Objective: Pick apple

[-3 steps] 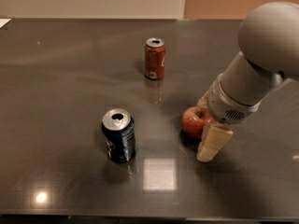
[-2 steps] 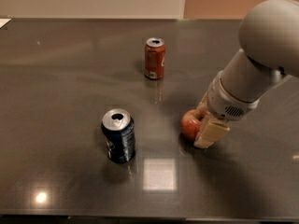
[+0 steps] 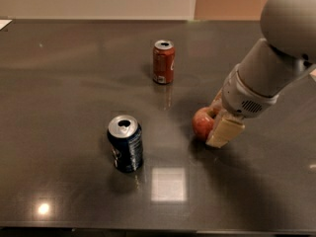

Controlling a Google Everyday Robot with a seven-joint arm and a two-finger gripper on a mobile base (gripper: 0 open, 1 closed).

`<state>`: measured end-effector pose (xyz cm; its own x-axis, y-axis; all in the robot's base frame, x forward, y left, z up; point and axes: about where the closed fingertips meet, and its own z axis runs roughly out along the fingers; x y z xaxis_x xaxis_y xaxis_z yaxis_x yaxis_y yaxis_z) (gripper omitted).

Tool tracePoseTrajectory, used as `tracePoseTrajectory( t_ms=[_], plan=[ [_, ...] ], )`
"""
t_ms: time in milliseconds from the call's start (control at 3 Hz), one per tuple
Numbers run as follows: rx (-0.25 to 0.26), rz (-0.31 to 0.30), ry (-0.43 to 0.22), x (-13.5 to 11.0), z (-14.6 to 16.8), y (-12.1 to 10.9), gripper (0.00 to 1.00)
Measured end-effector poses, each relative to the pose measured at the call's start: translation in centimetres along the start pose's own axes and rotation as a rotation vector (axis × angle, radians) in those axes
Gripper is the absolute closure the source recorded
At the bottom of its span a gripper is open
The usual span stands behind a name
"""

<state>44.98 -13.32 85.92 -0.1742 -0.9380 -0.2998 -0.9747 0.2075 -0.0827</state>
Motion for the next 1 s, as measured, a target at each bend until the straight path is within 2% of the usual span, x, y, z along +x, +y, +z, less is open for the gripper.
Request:
tracePoseTrajectory(
  t_ms=[333, 667, 1000],
  plan=[
    [-0.003, -0.01, -0.032, -1.1, -3.3, -0.5, 1.0],
    [0.015, -0.054, -0.058, -2.8, -7.2, -1.2, 1.0],
    [0.049, -0.126, -0.088, -5.4, -11.7, -2.5, 1.0]
  ],
)
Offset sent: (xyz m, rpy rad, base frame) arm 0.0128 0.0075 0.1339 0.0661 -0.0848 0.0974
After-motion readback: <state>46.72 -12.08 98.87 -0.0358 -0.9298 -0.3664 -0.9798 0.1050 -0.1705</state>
